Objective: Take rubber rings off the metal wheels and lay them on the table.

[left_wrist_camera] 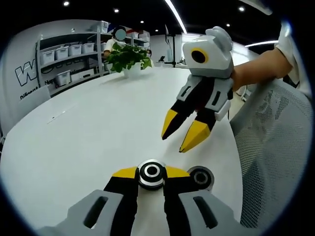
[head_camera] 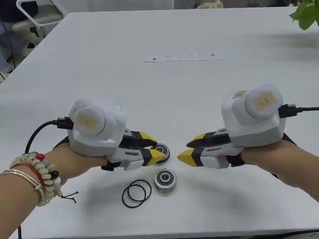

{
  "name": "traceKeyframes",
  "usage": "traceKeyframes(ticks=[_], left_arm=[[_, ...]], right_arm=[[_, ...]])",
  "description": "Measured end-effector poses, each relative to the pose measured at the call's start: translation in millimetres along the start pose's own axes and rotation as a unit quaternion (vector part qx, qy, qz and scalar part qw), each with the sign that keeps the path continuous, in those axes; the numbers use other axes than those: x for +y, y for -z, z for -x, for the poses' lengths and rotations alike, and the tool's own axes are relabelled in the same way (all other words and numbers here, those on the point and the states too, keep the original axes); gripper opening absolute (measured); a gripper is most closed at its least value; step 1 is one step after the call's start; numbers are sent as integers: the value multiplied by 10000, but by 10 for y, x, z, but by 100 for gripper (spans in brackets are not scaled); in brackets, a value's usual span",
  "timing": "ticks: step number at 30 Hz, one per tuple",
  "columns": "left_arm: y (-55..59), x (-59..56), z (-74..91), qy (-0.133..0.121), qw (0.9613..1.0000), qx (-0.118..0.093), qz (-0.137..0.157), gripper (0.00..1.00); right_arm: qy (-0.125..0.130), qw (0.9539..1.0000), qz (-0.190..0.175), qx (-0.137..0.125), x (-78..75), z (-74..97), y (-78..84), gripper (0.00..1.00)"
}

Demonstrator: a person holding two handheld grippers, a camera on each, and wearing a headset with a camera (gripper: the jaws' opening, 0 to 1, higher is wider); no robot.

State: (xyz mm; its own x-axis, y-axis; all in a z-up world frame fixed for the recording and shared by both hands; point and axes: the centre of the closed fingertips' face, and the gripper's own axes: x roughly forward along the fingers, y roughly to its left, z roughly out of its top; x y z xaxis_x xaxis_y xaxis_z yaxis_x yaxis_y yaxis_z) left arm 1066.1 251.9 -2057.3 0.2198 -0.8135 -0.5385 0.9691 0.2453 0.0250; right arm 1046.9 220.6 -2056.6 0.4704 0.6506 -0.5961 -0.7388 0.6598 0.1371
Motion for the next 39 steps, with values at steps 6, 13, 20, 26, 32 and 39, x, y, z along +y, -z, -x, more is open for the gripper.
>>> traceKeyframes(ticks=[6,13,20,26,32,39], left_arm=[[5,-22,5,30,9999,1,-138,8],[-2,-25,2,4,9999,-46,-89,8],[-11,-93,-23,111,9998,-79,-160,8],[-19,-137,-42,182,9996,-108,-160,8],[-26,-166,-60,247,9995,-116,-182,8],[-28,-173,-66,244,9994,-147,-182,8]], right_arm=[[-33,10000,-3,14,18,-13,11,21],[-73,10000,23,30,66,-74,55,20],[37,9999,88,-36,107,-174,46,22],[19,9997,256,19,162,-228,87,22],[1,9996,290,10,160,-233,86,21],[-77,9994,329,14,170,-222,83,19]])
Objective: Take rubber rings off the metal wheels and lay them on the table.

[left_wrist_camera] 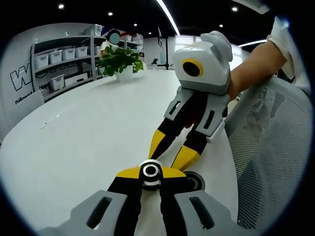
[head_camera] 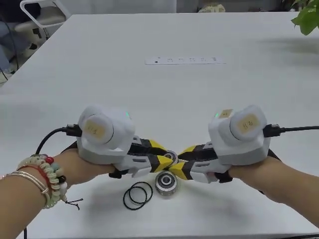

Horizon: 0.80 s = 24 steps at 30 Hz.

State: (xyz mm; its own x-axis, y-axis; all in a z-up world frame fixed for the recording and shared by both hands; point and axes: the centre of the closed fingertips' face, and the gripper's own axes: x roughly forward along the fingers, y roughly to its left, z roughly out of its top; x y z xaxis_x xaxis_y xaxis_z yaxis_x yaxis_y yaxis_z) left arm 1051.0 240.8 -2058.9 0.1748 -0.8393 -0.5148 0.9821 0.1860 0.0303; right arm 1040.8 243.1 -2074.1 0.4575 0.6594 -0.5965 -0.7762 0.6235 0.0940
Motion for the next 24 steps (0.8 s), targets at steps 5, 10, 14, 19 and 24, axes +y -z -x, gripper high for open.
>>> traceKeyframes(ticks=[5,10,14,19,24], left_arm=[[1,0,-4,-3,10000,-28,24,8],[-1,2,-6,-11,10000,-31,30,8],[-1,3,-6,-28,10000,-36,38,8],[-1,2,-6,-33,10000,-48,47,8],[-5,0,-5,-30,10000,-48,32,8]], right_arm=[[-34,10000,56,20,-1,7,7,17],[172,9991,289,259,-102,46,82,4],[74,9996,195,206,-48,28,68,4],[160,9996,33,222,-99,33,61,0],[219,9986,-424,228,-112,41,69,0]])
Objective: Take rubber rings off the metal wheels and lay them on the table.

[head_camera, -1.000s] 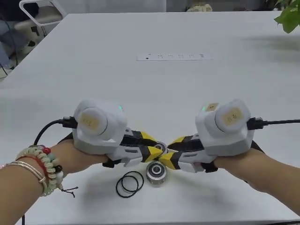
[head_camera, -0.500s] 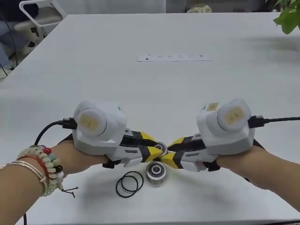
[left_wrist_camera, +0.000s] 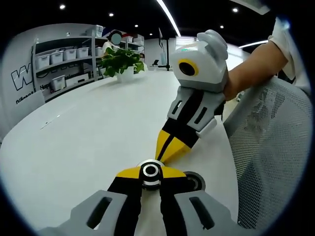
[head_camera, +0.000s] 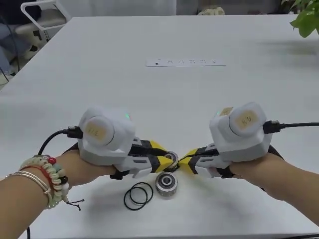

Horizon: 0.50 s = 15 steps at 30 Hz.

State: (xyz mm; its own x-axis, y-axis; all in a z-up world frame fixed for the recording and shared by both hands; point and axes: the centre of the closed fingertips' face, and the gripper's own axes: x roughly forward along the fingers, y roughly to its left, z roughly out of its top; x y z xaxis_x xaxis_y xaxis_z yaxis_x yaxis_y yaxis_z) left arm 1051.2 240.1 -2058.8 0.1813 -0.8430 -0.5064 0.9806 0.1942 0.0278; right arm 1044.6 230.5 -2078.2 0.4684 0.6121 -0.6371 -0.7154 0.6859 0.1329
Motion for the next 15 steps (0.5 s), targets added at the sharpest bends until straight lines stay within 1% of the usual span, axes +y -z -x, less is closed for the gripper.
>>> traceKeyframes(ticks=[1,3,4,6,7,8,9,11,13,14,15], left_arm=[[0,-1,0,2,10000,1,-4,8],[1,0,0,1,10000,4,-15,8],[1,0,0,4,10000,5,-17,8],[1,2,-1,0,10000,8,-24,8],[1,1,-1,4,10000,5,-19,8],[1,2,-2,0,10000,5,-27,8],[0,2,-2,1,10000,3,-39,8],[1,2,-1,0,10000,2,-37,8],[1,2,1,-4,10000,-2,-52,8],[1,2,2,-6,10000,-5,-76,8],[1,1,2,-5,10000,-12,-73,8]], right_arm=[[7,9998,-208,-14,-8,2,-2,0],[90,9989,-462,-61,-50,17,-16,0],[96,9964,-834,-79,-63,36,-27,0],[60,9913,-1291,-238,-84,56,-79,0],[-5,9880,-1499,-366,-82,67,-123,0],[-31,9862,-1619,-349,-78,72,-119,0],[-1,9845,-1728,-298,-81,68,-96,0],[20,9845,-1727,-294,-90,58,-87,0],[11,9836,-1781,-292,-83,60,-91,0],[-75,9834,-1780,-351,-61,74,-118,0],[-176,9821,-1830,-412,-24,68,-151,0]])
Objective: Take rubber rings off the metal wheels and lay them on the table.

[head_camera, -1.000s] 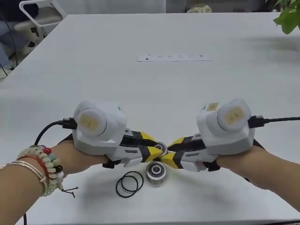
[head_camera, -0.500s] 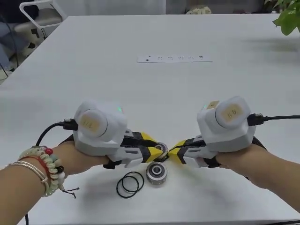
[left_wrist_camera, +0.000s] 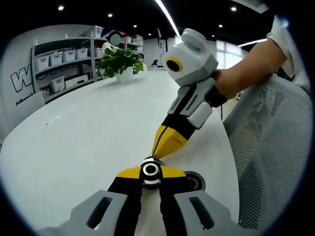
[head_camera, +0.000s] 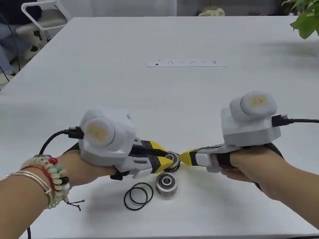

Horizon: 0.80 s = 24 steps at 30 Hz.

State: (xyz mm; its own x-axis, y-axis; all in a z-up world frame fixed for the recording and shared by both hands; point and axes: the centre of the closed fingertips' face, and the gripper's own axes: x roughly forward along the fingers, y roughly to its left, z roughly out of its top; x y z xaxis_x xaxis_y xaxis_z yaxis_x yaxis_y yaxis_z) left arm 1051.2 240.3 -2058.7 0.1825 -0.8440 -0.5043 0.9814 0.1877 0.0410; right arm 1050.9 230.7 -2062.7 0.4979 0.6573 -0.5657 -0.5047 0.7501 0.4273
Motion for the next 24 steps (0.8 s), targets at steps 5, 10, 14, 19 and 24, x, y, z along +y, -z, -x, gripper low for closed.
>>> traceKeyframes(ticks=[5,10,14,19,24], left_arm=[[3,3,1,9,10000,-69,33,8],[-1,1,2,1,10000,-68,15,8],[-2,1,3,3,10000,-68,12,8],[-2,-1,3,5,10000,-72,11,8],[-2,-5,3,8,10000,-78,7,8]], right_arm=[[112,9999,24,77,-21,6,15,0],[24,10000,-31,31,27,3,-6,0],[21,10000,52,43,34,-2,-9,0],[3,10000,61,42,63,6,-13,0],[-34,10000,67,28,96,12,-14,0]])
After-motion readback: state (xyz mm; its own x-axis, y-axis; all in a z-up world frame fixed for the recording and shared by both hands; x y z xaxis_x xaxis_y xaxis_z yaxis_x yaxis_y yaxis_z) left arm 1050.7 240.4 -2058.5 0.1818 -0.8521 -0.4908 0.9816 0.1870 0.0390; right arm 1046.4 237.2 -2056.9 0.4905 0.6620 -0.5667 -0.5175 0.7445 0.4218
